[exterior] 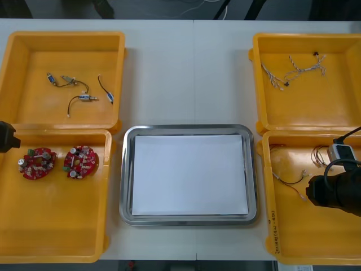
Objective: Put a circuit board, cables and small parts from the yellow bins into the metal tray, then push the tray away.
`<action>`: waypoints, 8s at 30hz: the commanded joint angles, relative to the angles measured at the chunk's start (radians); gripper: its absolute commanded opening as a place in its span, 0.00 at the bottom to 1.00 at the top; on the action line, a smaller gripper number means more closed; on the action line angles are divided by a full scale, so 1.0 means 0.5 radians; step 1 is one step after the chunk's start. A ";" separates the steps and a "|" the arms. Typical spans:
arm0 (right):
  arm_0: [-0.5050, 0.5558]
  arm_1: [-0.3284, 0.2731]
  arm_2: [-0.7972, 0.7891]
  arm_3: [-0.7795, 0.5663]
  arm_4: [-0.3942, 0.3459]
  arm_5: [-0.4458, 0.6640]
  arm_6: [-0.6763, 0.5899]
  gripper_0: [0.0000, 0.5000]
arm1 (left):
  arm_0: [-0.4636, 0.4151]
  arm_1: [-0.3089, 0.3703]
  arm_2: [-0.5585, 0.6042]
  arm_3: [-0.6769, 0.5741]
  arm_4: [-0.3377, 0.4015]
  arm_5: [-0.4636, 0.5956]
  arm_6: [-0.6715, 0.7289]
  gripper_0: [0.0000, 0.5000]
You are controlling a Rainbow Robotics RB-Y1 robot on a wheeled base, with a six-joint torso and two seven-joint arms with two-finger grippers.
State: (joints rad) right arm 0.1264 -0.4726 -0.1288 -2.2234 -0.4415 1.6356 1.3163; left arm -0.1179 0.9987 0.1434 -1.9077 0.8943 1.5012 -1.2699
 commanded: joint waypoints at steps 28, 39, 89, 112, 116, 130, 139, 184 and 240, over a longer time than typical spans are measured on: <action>0.171 0.129 0.178 0.063 0.159 -0.394 -0.144 1.00 | 0.322 0.089 -0.244 0.180 -0.077 -0.812 -0.046 1.00; 0.195 0.151 0.187 0.078 0.141 -0.394 -0.172 1.00 | 0.328 0.089 -0.290 0.180 -0.095 -0.815 -0.043 1.00; 0.161 -0.003 -0.012 -0.333 0.055 0.064 -0.233 0.00 | 0.346 0.095 -0.253 0.155 -0.067 -0.738 -0.077 0.00; 0.321 -0.310 -0.371 -0.376 -0.231 0.076 -0.227 0.00 | 0.263 0.092 0.152 -0.093 0.117 -0.164 -0.062 0.00; 0.413 -0.359 -0.368 -0.376 -0.228 0.002 -0.240 0.00 | 0.263 0.089 0.149 -0.090 0.126 -0.164 -0.056 0.00; 0.563 -0.383 -0.396 -0.376 -0.182 -0.093 -0.243 0.00 | 0.266 0.089 0.152 -0.087 0.141 -0.201 0.030 1.00; 0.597 -0.383 -0.396 -0.376 -0.188 -0.114 -0.240 0.00 | 0.269 0.049 0.152 -0.007 0.157 -0.244 0.049 1.00; 0.076 -0.702 -0.433 -0.367 -0.798 0.110 0.037 1.00 | 0.438 -0.144 -0.008 0.183 0.028 -0.655 0.030 1.00; 0.260 -1.006 0.340 0.118 -0.611 -0.710 1.205 1.00 | 0.579 -0.215 -0.011 0.183 -0.092 -0.781 0.012 1.00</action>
State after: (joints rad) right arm 0.2342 -0.9414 0.0173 -2.1574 -0.7543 1.2896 1.9249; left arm 0.1389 0.9031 0.1484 -1.8124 0.8582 1.1222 -1.2696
